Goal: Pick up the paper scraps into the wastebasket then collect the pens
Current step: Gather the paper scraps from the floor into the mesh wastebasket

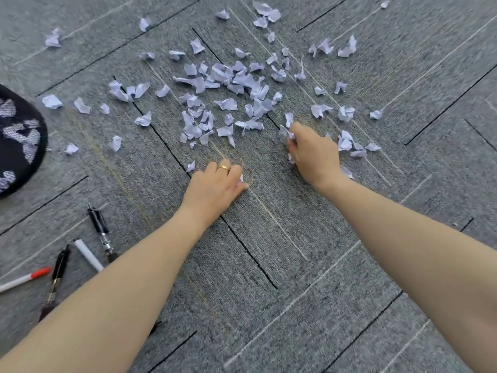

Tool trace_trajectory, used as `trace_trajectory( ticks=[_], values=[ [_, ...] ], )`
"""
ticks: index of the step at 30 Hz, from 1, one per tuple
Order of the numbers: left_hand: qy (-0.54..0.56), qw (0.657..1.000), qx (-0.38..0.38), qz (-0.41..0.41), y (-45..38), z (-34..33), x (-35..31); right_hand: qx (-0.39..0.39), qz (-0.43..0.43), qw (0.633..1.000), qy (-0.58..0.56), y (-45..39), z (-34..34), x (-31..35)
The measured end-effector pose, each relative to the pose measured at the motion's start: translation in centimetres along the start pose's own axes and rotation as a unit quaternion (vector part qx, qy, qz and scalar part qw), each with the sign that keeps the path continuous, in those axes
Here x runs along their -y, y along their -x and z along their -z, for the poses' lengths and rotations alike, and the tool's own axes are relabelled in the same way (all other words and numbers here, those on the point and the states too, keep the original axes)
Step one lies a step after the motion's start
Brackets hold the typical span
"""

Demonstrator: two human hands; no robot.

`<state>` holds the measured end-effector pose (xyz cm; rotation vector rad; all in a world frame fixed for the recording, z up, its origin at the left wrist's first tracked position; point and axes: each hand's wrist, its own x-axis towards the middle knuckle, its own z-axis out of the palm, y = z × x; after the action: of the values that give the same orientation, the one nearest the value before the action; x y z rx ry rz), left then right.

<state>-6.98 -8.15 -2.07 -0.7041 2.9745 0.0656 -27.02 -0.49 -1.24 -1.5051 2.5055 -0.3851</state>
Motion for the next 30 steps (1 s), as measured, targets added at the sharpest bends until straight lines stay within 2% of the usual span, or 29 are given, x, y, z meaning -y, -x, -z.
trace_trajectory(
  ticks=[2, 4, 6, 8, 10, 12, 14, 16, 20, 23, 30],
  values=[
    [0.008, 1.000, -0.022, -0.015, 0.1, -0.3, 0.4, -0.013, -0.035, 0.996, -0.083, 1.1, 0.0, 1.2],
    [0.006, 0.999, -0.009, -0.033, -0.2, 0.0, 0.8, -0.019, -0.086, 0.975, -0.205, 2.6, 0.1, 3.0],
    [0.031, 0.998, 0.041, -0.030, -0.4, 0.5, 0.8, -0.027, -0.151, 0.932, -0.328, 3.8, 0.3, 4.5],
    [0.094, 0.994, 0.047, 0.031, -0.3, 1.2, 0.9, -0.020, -0.210, 0.887, -0.410, 4.1, 0.9, 6.0],
    [0.213, 0.968, 0.031, 0.132, -0.4, 2.4, 1.3, -0.010, -0.255, 0.842, -0.475, 3.4, 1.9, 7.2],
    [0.337, 0.917, 0.006, 0.213, -0.7, 4.2, 2.2, -0.001, -0.280, 0.802, -0.527, 2.2, 3.1, 8.3],
    [0.403, 0.883, -0.027, 0.240, -0.8, 6.9, 3.5, 0.014, -0.284, 0.775, -0.564, 0.9, 4.3, 9.7],
    [0.425, 0.871, -0.053, 0.239, -0.4, 10.8, 5.5, 0.036, -0.269, 0.754, -0.598, -0.3, 5.5, 11.8],
    [0.439, 0.855, -0.093, 0.262, 3.3, 18.9, 10.6, 0.084, -0.213, 0.753, -0.617, -2.0, 7.4, 17.9],
    [0.470, 0.817, -0.142, 0.304, 8.2, 23.9, 14.4, 0.107, -0.140, 0.782, -0.598, -2.5, 8.6, 23.8],
    [0.395, 0.783, -0.300, 0.375, 16.8, 31.9, 22.1, 0.092, 0.045, 0.803, -0.587, -3.7, 15.9, 37.4]
  ],
)
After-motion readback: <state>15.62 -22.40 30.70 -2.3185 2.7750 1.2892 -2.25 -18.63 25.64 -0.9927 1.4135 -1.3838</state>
